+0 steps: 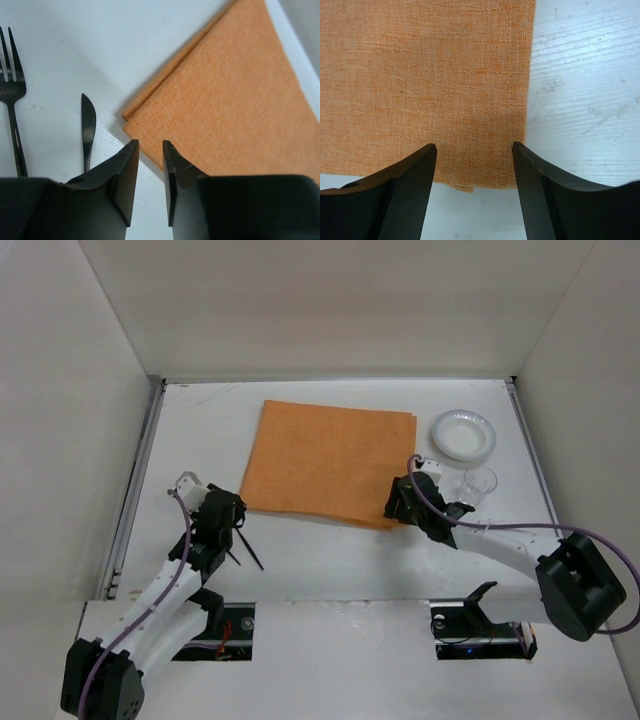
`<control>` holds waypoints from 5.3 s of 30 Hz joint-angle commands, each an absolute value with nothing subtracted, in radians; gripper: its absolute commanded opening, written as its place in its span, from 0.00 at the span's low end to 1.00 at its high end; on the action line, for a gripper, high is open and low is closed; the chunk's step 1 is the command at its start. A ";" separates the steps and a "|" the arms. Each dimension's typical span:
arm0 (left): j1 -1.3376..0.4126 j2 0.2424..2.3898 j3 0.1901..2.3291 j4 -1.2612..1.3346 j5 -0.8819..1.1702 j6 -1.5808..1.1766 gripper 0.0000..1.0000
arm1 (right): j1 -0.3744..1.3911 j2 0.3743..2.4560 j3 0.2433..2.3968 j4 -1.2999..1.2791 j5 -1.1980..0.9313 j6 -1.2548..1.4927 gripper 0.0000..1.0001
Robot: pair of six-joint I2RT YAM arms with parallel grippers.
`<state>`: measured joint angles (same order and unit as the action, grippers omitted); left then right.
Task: Set the dinner table for one person
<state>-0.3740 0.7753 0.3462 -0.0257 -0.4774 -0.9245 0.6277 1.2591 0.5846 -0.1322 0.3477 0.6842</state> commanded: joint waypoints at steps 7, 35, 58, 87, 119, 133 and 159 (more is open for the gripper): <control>-0.502 0.938 0.446 0.063 -0.488 -0.888 0.33 | 0.622 1.316 0.635 -0.189 0.379 0.702 0.66; -0.381 1.260 0.399 0.210 -0.330 -0.894 0.32 | 0.507 1.189 0.542 -0.135 0.365 0.836 0.06; -0.387 0.937 0.345 -0.041 -0.213 -0.911 0.44 | 0.406 0.948 0.474 -0.182 0.359 0.764 0.59; -0.358 1.000 0.305 0.015 -0.206 -0.877 0.04 | 0.788 1.601 0.783 0.153 0.244 0.793 0.08; -0.404 0.594 0.345 -0.235 -0.331 -0.865 0.34 | 0.823 1.369 0.649 -0.020 0.314 0.799 0.17; -0.652 1.008 0.498 0.181 -0.311 -0.761 0.34 | 0.549 0.944 0.805 -0.238 0.359 0.658 0.41; -0.752 1.166 0.371 0.618 -0.219 -0.686 0.39 | -0.085 0.959 0.762 -0.408 0.554 0.695 0.50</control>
